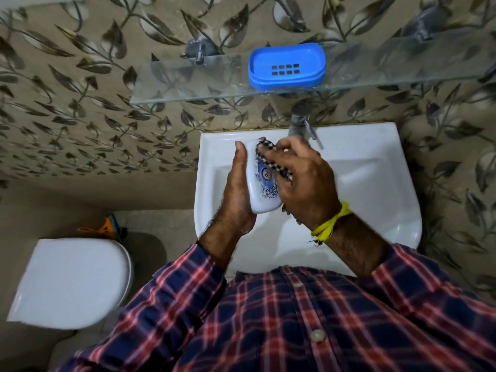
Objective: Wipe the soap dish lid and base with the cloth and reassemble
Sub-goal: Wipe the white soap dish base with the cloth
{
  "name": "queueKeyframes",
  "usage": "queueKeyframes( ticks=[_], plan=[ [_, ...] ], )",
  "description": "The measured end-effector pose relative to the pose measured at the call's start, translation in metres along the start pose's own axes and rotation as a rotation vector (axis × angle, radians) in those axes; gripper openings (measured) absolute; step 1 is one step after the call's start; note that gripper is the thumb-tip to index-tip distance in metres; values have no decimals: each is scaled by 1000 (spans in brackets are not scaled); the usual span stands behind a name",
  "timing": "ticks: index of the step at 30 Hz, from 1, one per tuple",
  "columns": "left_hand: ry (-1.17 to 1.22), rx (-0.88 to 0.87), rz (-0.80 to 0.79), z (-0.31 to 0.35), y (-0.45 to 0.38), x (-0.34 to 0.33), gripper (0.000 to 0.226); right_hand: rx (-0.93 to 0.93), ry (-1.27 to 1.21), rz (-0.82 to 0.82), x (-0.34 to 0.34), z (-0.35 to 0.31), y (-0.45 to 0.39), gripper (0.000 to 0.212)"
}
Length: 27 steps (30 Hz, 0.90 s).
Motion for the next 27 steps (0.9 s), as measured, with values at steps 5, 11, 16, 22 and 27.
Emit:
queueKeyframes(
  ticks=[5,11,16,22,27],
  plan=[
    [-69,-27,73,3,2,21,78,-111,3,-26,-3,9,4,38],
    [-166,-89,96,8,7,34,78,158,-5,-92,-9,-38,6,44],
    [-613,-297,147,24,22,51,65,7,-33,-239,-19,-10,-11,40],
    [-824,-380,116,36,27,60,33,687,135,-387,-28,-88,28,34],
    [-766,-398,173,41,26,59,24,544,172,-328,-29,-67,12,40]
  ],
)
Point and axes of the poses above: each hand's wrist, its own y-axis away from the middle knuckle, its own x-axis out of the back of the hand, z = x × y, the point moved 10 cm from there along -y, towards the middle knuckle, and after that the axes turned 7 degrees about z, right-handed, at the moved point
